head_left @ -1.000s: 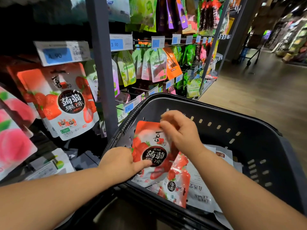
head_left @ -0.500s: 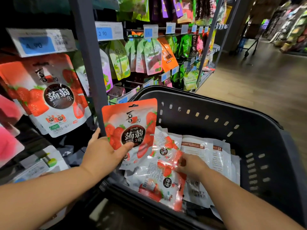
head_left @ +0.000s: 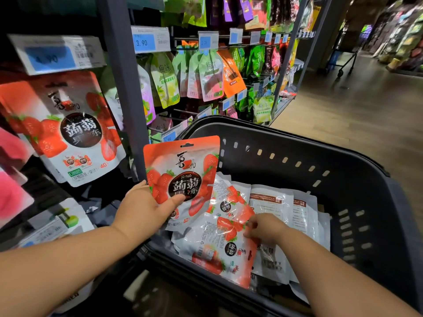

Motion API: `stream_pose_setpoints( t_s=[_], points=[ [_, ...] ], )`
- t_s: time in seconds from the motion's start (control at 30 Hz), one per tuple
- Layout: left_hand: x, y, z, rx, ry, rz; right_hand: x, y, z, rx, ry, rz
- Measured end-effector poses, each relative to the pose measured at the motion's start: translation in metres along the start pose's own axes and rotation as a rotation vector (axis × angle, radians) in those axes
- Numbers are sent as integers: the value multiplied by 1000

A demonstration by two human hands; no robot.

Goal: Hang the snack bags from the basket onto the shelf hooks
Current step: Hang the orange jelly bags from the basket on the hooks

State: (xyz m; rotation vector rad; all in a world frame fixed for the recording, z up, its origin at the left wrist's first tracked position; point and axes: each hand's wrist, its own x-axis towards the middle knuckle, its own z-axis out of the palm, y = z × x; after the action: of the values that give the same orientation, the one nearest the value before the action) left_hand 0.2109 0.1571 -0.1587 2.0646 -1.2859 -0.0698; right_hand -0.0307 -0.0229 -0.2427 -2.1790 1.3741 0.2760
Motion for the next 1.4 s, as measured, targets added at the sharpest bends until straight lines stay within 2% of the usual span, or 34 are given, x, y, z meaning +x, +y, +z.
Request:
stream_pose_setpoints(
  t_s=[0.17, 0.33, 0.53, 0.93, 1.07, 1.2, 1.4],
  points=[
    [-3, 6, -6, 11, -10, 26, -7, -1, -14, 111, 26, -112],
    [0, 9, -5, -12, -46, -3, -19, -8, -37, 424, 104, -179],
    [11, -3, 4, 41, -62, -44, -33, -20, -61, 717, 64, -225],
    [16, -2, 6, 29, -39, -53, -35, -20, -79, 1084, 146, -191],
    [15, -1, 5, 18, -37, -16, -29, -15, -75, 969, 169, -203],
    [17, -7, 6, -4, -79, -51, -30, -16, -74, 896, 163, -219],
    [19, -10, 10, 5, -77, -73, -32, -25, -72, 526, 555, -80]
  ],
)
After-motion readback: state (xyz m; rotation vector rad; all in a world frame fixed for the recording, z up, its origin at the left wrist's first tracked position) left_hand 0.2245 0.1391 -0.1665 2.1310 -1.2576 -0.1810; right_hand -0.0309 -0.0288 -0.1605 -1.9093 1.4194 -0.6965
